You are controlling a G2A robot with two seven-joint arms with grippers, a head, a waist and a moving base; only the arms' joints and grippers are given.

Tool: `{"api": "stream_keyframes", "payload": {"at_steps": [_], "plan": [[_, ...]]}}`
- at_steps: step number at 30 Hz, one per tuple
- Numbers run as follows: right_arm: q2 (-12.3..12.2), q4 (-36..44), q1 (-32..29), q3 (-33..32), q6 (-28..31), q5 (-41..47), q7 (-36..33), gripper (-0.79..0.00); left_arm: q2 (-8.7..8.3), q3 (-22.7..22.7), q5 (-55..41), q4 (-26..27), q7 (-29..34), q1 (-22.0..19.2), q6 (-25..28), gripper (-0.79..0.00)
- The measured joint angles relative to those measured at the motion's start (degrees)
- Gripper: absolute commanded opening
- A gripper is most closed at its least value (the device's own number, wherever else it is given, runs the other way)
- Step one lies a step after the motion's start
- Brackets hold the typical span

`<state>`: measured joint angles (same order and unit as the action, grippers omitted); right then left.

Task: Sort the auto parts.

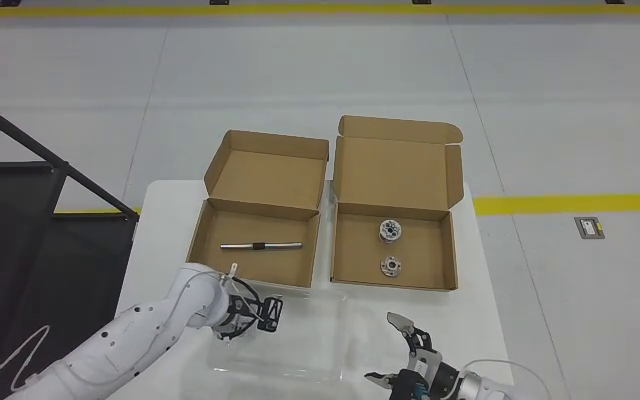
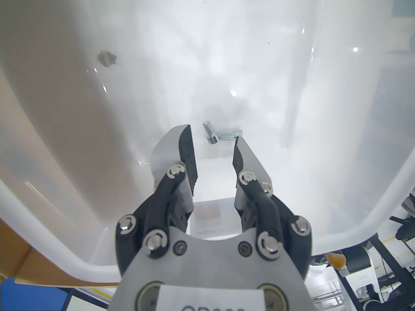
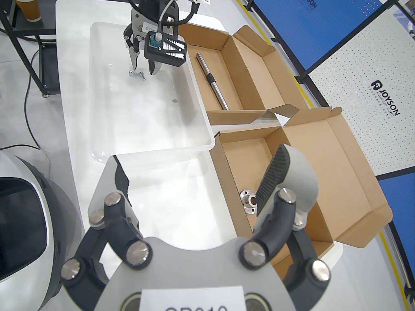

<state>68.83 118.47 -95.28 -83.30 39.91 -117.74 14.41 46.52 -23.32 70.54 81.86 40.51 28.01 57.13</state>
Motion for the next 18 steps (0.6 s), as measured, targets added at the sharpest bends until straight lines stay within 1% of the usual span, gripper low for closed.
{"api": "stream_keyframes", "payload": {"at_steps": [3,6,9,11,16,18], "plan": [[0.0,0.0,0.0,0.0,0.0,0.0,0.0,0.0,1.02,0.62,0.2,-1.26,0.66,-0.31,-0.26,-0.48],[0.0,0.0,0.0,0.0,0.0,0.0,0.0,0.0,1.96,1.08,0.33,-2.39,1.47,-0.63,-0.68,-0.517],[0.0,0.0,0.0,0.0,0.0,0.0,0.0,0.0,2.81,1.43,0.32,-3.36,2.51,-0.9,-1.12,-0.517],[0.0,0.0,0.0,0.0,0.0,0.0,0.0,0.0,3.34,1.56,0.1,-4.01,2.68,-1.09,-1.05,-0.539],[0.0,0.0,0.0,0.0,0.0,0.0,0.0,0.0,4.39,1.79,0.09,-5.41,2.77,-1.44,-0.62,-0.554],[0.0,0.0,0.0,0.0,0.0,0.0,0.0,0.0,4.81,1.93,0.11,-6.08,2.8,-1.54,-0.23,-0.573]]}}
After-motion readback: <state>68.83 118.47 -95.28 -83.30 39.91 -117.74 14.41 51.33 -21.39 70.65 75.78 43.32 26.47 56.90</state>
